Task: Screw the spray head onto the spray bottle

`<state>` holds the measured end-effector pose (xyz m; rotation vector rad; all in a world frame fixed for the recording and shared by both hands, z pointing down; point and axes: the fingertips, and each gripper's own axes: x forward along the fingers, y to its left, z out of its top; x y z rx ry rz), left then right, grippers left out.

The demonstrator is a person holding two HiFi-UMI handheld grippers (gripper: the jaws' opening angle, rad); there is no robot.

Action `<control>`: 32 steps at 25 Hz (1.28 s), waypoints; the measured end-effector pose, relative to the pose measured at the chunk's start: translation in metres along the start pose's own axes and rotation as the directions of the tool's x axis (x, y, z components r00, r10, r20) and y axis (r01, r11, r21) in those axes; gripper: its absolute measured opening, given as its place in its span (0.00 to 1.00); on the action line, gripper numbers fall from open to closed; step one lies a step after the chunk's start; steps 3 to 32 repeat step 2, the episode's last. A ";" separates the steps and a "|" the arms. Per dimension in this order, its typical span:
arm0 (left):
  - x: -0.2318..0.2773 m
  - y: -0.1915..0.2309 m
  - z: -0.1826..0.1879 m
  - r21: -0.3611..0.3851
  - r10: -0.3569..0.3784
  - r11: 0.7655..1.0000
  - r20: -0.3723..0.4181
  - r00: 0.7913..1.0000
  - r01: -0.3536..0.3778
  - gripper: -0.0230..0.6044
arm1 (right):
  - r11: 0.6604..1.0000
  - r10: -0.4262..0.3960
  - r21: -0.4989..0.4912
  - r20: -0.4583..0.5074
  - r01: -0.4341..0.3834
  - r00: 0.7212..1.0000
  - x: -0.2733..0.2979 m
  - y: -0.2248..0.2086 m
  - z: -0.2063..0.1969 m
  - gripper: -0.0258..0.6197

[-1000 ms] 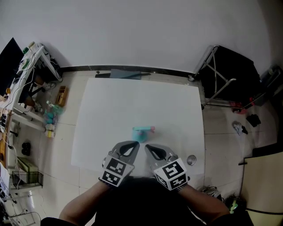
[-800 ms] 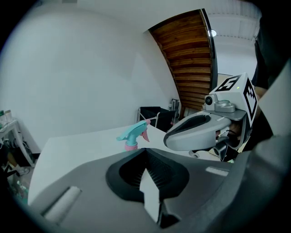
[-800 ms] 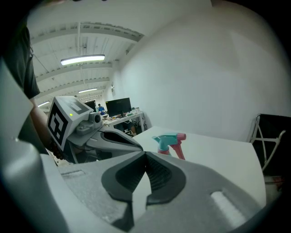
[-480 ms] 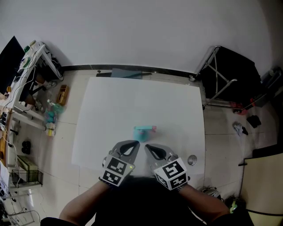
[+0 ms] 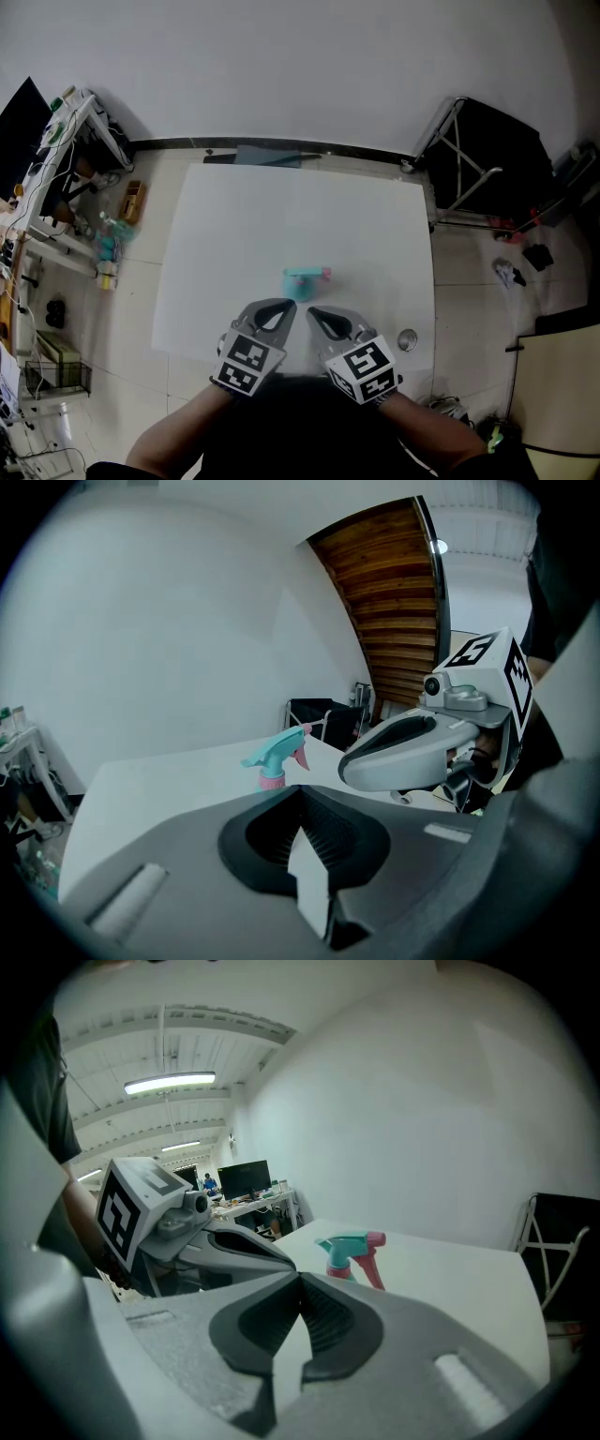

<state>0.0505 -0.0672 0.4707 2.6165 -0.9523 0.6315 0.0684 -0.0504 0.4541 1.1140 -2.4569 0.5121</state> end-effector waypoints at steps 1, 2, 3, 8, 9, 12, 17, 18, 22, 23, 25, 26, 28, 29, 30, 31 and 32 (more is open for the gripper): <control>0.000 0.000 0.000 0.000 0.000 1.000 0.000 1.000 0.000 0.06 | 1.000 0.000 0.001 0.000 0.000 1.000 0.000 0.000 0.000 0.03; 0.000 0.000 0.000 0.001 0.001 1.000 -0.001 1.000 -0.001 0.06 | 1.000 0.000 0.001 0.000 0.000 1.000 0.000 0.000 -0.001 0.03; 0.000 0.000 0.000 0.001 0.001 1.000 -0.001 1.000 -0.001 0.06 | 1.000 0.000 0.001 0.000 0.000 1.000 0.000 0.000 -0.001 0.03; 0.000 0.000 0.000 0.001 0.001 1.000 -0.001 1.000 -0.001 0.06 | 1.000 0.000 0.001 0.000 0.000 1.000 0.000 0.000 -0.001 0.03; 0.000 0.000 0.000 0.001 0.001 1.000 -0.001 1.000 -0.001 0.06 | 1.000 0.000 0.001 0.000 0.000 1.000 0.000 0.000 -0.001 0.03; 0.000 0.000 0.000 0.001 0.001 1.000 -0.001 1.000 -0.001 0.06 | 1.000 0.000 0.001 0.000 0.000 1.000 0.000 0.000 -0.001 0.03; 0.000 0.000 0.000 0.001 0.001 1.000 -0.001 1.000 -0.001 0.06 | 1.000 0.000 0.001 0.000 0.000 1.000 0.000 0.000 -0.001 0.03; 0.000 0.000 0.000 0.001 0.001 1.000 -0.001 1.000 -0.001 0.06 | 1.000 0.000 0.001 0.000 0.000 1.000 0.000 0.000 -0.001 0.03; 0.000 0.000 0.000 0.001 0.001 1.000 -0.001 1.000 -0.001 0.06 | 1.000 0.000 0.001 0.000 0.000 1.000 0.000 0.000 -0.001 0.03; 0.000 0.000 0.000 0.001 0.001 1.000 -0.001 1.000 -0.001 0.06 | 1.000 0.000 0.001 0.000 0.000 1.000 0.000 0.000 -0.001 0.03; 0.000 0.000 0.000 0.001 0.001 1.000 -0.001 1.000 -0.001 0.06 | 1.000 0.000 0.001 0.000 0.000 1.000 0.000 0.000 -0.001 0.03; 0.000 0.000 0.000 0.001 0.001 1.000 -0.001 1.000 -0.001 0.06 | 1.000 0.000 0.001 0.000 0.000 1.000 0.000 0.000 -0.001 0.03; 0.000 0.000 0.000 0.001 0.001 1.000 -0.001 1.000 -0.001 0.06 | 1.000 0.000 0.001 0.000 0.000 1.000 0.000 0.000 -0.001 0.03; 0.000 0.000 0.000 0.001 0.001 1.000 -0.001 1.000 -0.001 0.06 | 1.000 0.000 0.001 0.000 0.000 1.000 0.000 0.000 -0.001 0.03; 0.000 0.000 0.000 0.001 0.001 1.000 -0.001 1.000 -0.001 0.06 | 1.000 0.000 0.001 0.000 0.000 1.000 0.000 0.000 -0.001 0.03; 0.000 0.000 0.000 0.001 0.001 1.000 -0.001 1.000 -0.001 0.06 | 1.000 0.000 0.001 0.000 0.000 1.000 0.000 0.000 -0.001 0.03; 0.000 0.000 0.000 0.001 0.001 1.000 -0.001 1.000 -0.001 0.06 | 1.000 0.000 0.001 0.000 0.000 1.000 0.000 0.000 -0.001 0.03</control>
